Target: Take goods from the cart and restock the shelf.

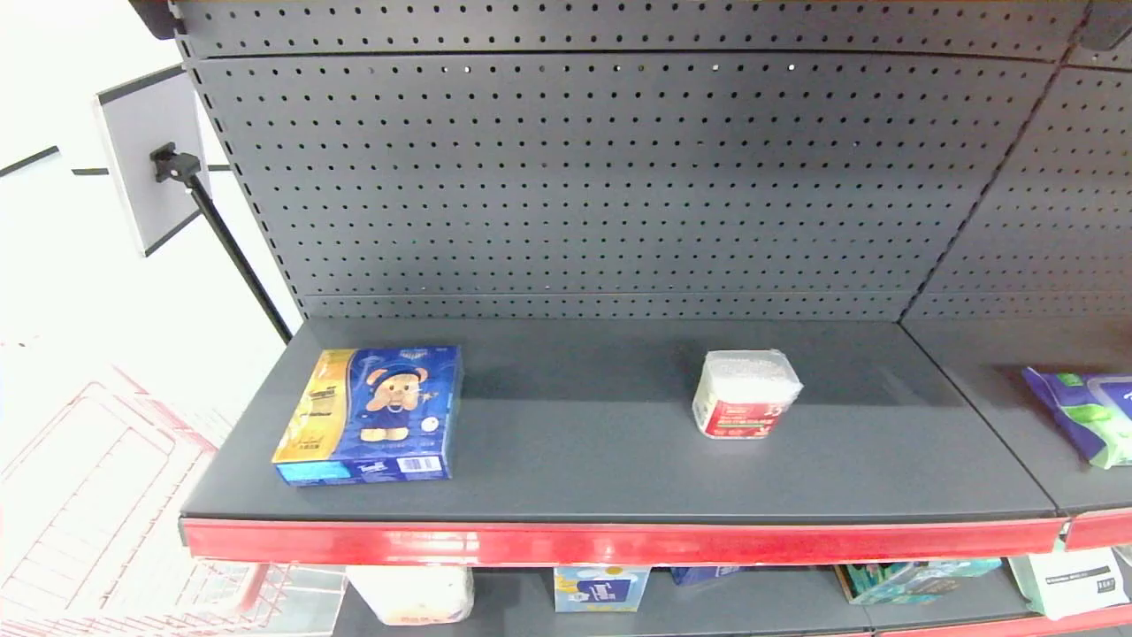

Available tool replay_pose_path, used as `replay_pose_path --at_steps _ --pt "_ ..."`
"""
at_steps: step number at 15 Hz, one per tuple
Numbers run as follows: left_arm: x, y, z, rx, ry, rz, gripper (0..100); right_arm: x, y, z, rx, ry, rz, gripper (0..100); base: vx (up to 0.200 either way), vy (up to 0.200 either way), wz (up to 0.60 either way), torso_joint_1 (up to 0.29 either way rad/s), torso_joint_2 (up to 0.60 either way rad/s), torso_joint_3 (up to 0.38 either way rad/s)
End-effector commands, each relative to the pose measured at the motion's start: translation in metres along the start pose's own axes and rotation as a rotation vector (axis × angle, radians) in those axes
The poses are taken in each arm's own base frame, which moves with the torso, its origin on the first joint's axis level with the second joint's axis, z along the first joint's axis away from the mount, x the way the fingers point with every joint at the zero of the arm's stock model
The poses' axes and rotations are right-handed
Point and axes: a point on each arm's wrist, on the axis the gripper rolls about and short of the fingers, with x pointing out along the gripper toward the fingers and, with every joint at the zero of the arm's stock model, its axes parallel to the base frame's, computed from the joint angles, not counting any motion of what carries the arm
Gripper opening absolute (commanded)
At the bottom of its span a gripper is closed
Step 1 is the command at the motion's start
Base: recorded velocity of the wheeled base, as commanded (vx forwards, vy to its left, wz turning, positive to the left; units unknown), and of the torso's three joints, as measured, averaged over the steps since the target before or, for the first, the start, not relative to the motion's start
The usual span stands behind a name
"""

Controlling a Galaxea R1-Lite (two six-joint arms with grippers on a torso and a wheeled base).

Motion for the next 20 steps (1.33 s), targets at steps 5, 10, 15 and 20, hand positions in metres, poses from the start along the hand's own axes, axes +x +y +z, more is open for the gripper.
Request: replay_pose_path --at_steps 5,10,15,20 --pt "0.0001 0.0 0.0002 0.0 -0.001 0.0 100 0.0001 0.0002 0.0 0.002 0.001 0.007 100 0.0 0.2 0.0 0.003 0.0 0.005" --pt "0.0001 0.0 0.0002 0.0 -0.001 0.0 100 0.0001 0.0002 0.0 0.002 0.001 0.009 100 0.0 0.2 0.0 0.001 0.01 0.002" --pt "0.0001 0.0 0.0002 0.0 -0.001 0.0 100 0.0001 0.0002 0.0 0.002 0.001 0.009 100 0.0 0.2 0.0 0.0 0.0 0.0" --pt "0.0001 0.0 0.0002 -0.002 -0.001 0.0 100 0.0001 0.0002 0.0 0.002 0.001 0.009 100 0.0 0.16 0.0 0.001 0.0 0.002"
